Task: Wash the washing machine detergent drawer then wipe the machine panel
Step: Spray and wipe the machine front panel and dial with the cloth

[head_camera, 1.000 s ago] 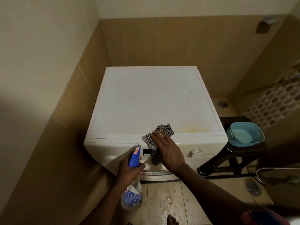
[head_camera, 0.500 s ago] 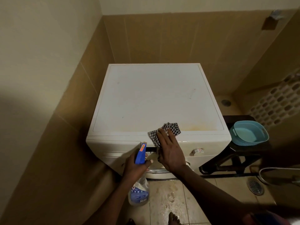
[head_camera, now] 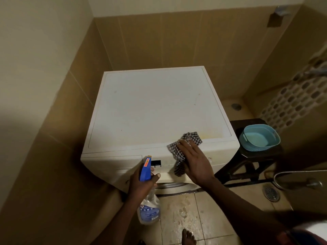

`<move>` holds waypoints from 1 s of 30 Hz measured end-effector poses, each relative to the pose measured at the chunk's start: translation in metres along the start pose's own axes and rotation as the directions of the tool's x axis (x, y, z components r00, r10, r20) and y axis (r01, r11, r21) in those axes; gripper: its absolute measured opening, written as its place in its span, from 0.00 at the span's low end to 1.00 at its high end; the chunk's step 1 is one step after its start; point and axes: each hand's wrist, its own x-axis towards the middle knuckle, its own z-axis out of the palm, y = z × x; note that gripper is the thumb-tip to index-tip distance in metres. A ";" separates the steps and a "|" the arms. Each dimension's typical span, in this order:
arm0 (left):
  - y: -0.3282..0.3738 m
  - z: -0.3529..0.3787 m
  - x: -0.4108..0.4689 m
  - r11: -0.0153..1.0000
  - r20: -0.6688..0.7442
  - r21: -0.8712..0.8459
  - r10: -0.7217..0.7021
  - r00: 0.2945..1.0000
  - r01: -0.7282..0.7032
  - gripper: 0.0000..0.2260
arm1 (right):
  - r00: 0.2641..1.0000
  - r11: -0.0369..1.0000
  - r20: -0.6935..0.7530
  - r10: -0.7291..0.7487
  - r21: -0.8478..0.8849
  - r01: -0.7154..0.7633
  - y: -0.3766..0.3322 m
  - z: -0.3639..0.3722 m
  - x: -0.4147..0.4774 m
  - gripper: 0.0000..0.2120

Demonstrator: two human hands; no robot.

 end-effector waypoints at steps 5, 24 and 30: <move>-0.002 0.008 -0.003 0.999 -0.005 -0.027 -0.030 1.000 0.030 0.14 | 0.997 0.997 -0.027 0.073 -0.027 -0.074 -0.014 0.004 0.001 0.32; 0.015 0.028 -0.006 0.996 0.030 0.062 0.067 0.997 -0.069 0.13 | 0.999 0.967 -0.041 -0.022 0.252 0.032 -0.006 -0.011 0.004 0.25; 0.025 0.058 -0.010 0.994 0.100 0.074 0.075 0.992 -0.082 0.16 | 0.875 0.426 0.049 0.482 0.859 -0.283 0.013 -0.076 0.010 0.15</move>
